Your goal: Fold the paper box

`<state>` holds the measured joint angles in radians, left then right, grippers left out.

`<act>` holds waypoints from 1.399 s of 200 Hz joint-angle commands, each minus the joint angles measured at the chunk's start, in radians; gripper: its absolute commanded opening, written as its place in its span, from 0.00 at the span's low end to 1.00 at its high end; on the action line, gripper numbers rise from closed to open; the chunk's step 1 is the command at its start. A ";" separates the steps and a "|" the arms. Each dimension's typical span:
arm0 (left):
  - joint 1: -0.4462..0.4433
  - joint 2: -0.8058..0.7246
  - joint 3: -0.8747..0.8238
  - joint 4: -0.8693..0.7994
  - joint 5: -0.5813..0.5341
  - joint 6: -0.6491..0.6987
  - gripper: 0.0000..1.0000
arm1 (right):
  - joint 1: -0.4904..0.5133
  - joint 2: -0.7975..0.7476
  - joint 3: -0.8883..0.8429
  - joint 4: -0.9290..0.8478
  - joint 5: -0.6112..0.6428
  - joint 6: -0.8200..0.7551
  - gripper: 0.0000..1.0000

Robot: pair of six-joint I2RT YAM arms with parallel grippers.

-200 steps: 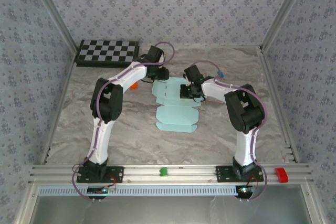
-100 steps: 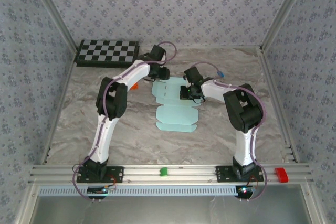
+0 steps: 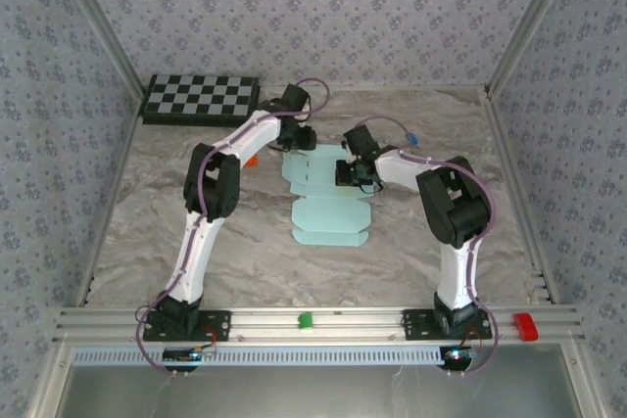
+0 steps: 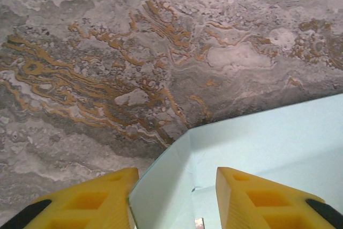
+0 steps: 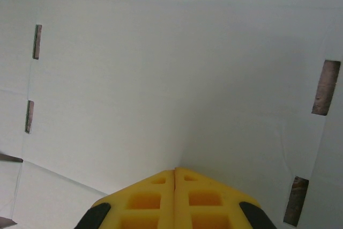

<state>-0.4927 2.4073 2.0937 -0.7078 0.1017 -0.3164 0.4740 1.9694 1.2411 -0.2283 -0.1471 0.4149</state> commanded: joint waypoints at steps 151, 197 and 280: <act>-0.036 0.031 0.085 0.003 0.188 0.076 0.39 | 0.018 0.066 -0.009 -0.028 -0.013 0.015 0.00; -0.036 -0.012 0.072 -0.010 0.105 0.072 0.42 | 0.017 0.063 -0.013 -0.036 -0.003 0.021 0.00; -0.022 -0.430 -0.402 0.125 -0.069 0.005 0.50 | 0.015 0.041 -0.031 -0.024 0.011 0.044 0.00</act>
<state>-0.5190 2.1483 1.8194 -0.6464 0.0841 -0.2691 0.4805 1.9823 1.2411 -0.1917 -0.1535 0.4370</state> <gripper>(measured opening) 0.489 0.053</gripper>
